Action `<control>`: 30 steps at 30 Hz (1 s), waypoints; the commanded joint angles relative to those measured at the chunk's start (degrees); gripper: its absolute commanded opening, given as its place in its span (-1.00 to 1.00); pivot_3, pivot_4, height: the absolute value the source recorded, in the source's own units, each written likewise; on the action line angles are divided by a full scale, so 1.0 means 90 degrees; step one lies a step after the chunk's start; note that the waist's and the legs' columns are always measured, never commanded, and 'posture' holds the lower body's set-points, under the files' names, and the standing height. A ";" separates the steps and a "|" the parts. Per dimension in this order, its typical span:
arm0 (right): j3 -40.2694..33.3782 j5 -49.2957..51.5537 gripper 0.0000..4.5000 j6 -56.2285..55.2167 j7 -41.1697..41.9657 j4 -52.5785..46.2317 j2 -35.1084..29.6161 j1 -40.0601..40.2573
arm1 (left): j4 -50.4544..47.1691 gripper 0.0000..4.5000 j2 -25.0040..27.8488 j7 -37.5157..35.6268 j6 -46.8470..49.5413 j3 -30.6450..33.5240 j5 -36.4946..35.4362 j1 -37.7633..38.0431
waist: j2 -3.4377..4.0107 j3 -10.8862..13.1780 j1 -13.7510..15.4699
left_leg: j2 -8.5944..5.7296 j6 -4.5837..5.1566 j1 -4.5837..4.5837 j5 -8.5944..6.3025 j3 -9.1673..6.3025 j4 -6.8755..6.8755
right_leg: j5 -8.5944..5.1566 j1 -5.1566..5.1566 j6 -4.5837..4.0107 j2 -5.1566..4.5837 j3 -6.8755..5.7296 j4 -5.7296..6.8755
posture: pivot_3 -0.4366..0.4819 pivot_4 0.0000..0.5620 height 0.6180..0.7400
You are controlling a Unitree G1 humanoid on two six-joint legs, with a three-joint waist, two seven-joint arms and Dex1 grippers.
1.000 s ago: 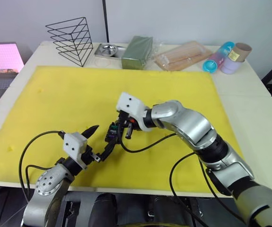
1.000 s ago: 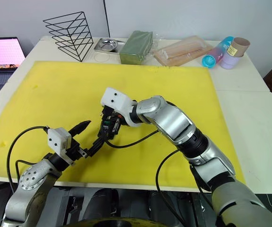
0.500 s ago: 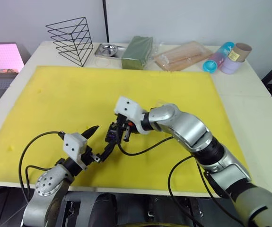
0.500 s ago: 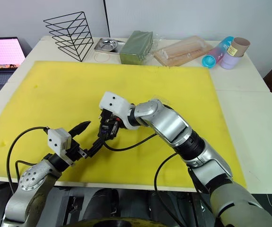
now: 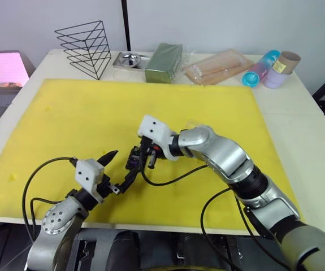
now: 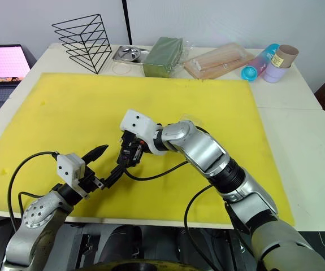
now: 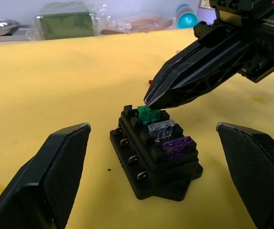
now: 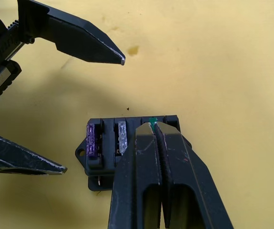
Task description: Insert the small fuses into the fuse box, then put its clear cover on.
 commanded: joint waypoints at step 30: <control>-0.0203 0.0107 -0.98 -0.0246 0.0398 0.0597 0.0068 0.0065 | -0.0162 1.00 -0.0017 0.0047 -0.0156 0.0018 0.0028 -0.0047 | 0.0003 -0.0025 0.0000 | 0.0000 0.0000 0.0015 0.0000 0.0001 0.0000 | -0.0001 0.0016 -0.0001 0.0001 0.0000 -0.0001 | -0.05 -0.47 1.00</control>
